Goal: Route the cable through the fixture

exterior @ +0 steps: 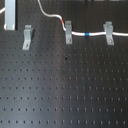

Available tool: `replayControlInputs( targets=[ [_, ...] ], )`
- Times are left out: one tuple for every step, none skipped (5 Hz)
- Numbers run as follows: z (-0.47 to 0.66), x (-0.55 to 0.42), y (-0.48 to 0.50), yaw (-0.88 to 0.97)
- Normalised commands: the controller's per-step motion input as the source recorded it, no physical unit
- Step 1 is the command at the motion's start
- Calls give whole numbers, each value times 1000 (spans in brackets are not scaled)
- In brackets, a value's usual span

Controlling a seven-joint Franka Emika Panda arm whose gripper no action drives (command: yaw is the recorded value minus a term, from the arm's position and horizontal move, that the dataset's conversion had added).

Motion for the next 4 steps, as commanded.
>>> replayControlInputs(
  targets=[
    [17, 0, 0, 0],
    [399, 52, 242, 114],
    [595, 179, 332, 231],
    [540, 146, 262, 206]
  ],
)
